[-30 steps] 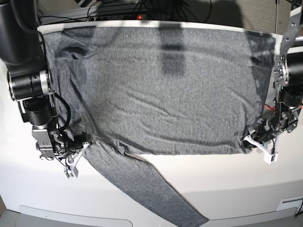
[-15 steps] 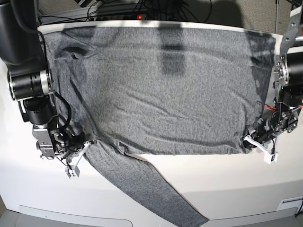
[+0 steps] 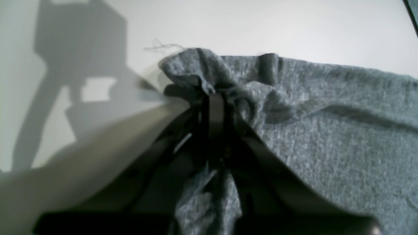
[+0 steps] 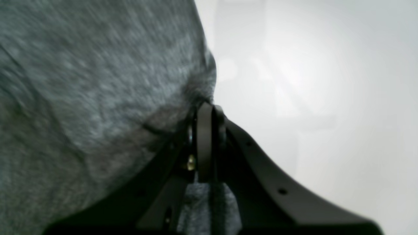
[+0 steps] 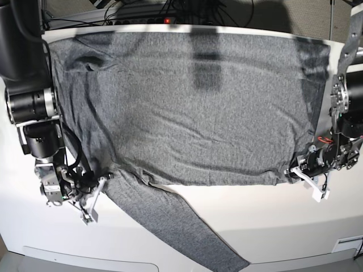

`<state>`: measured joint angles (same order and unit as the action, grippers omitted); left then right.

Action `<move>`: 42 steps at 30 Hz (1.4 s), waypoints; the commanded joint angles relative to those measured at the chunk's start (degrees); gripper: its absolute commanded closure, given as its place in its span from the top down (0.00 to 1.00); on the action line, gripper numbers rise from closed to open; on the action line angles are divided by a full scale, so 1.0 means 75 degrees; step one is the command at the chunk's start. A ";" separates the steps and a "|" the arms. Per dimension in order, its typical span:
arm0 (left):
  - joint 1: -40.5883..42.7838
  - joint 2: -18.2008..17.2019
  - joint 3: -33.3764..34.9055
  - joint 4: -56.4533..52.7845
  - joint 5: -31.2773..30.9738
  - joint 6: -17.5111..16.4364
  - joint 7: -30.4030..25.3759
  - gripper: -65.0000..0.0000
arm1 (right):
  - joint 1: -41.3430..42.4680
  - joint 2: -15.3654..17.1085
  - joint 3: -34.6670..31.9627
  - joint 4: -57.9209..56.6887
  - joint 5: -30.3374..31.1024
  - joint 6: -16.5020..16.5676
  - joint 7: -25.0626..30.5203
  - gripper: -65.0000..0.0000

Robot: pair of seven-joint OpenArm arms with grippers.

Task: Fold the T-shirt properly
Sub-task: 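Lift the hem with both grippers and fold it toward the collar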

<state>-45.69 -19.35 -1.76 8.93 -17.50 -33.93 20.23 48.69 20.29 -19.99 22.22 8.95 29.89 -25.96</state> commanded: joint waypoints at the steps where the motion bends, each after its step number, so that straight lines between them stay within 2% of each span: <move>1: -0.0286 -0.0111 -0.0003 0.0079 -0.0181 -0.0286 -0.0055 0.00 | 0.0268 0.0111 0.0012 0.0219 0.0038 0.0143 -0.0047 0.00; 3: -0.0254 -0.0108 -0.0003 0.0079 -0.0376 -0.0545 0.0044 0.00 | 0.0192 0.0169 0.0012 0.0434 0.0149 0.0402 -0.0300 0.00; 7: -0.0125 -0.0137 -0.0003 0.0079 -0.0731 -0.0781 0.0256 0.00 | -0.0114 0.0478 0.0015 0.0979 0.1023 0.0644 -0.0487 0.00; 13: -0.0023 -0.0286 -0.0003 0.0079 -0.1475 -0.0809 0.0490 0.00 | -0.1212 0.1151 0.0015 0.3048 0.2040 0.0662 -0.1268 0.00; 17: -0.0003 -0.0376 -0.0009 0.0079 -0.1967 -0.0809 0.0726 0.00 | -0.2218 0.1818 0.0015 0.4718 0.2940 0.0087 -0.1358 0.00; 19: -0.0003 -0.0391 -0.0009 0.0079 -0.2113 -0.0809 0.0828 0.00 | -0.2623 0.2087 0.0029 0.5307 0.2929 -0.0181 -0.1478 0.00; 21: -0.0003 -0.0385 -0.0009 0.0079 -0.2174 -0.0809 0.0854 0.00 | -0.2961 0.2250 0.0131 0.5639 0.2798 -0.0213 -0.1577 0.00; 27: -0.0003 -0.0391 -0.0009 0.0079 -0.2206 -0.0809 0.0836 0.00 | -0.3739 0.2311 0.1139 0.5791 0.3086 -0.0216 -0.1524 0.00; 30: -0.0006 -0.0463 -0.0009 0.0079 -0.2020 -0.0809 0.0370 0.00 | -0.3949 0.2311 0.1580 0.5791 0.3104 -0.0210 -0.1489 0.00; 35: -0.0026 -0.0557 -0.0009 0.0297 -0.1107 -0.0764 -0.0530 0.00 | -0.3998 0.2308 0.1772 0.5791 0.3101 -0.0181 -0.1489 0.00; 39: -0.0023 -0.0507 -0.0009 0.0801 0.0032 0.0670 -0.0766 0.00 | -0.4001 0.2264 0.1772 0.5791 0.3098 -0.0178 -0.1489 0.00; 42: -0.0017 -0.0364 -0.0009 0.1332 0.0973 0.1647 -0.0635 0.00 | -0.3998 0.2224 0.1772 0.5791 0.3089 -0.0181 -0.1489 0.00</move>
<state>-43.59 -21.39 -1.76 17.91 -9.54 -21.10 16.69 17.30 35.88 -7.27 64.66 31.70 28.34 -38.22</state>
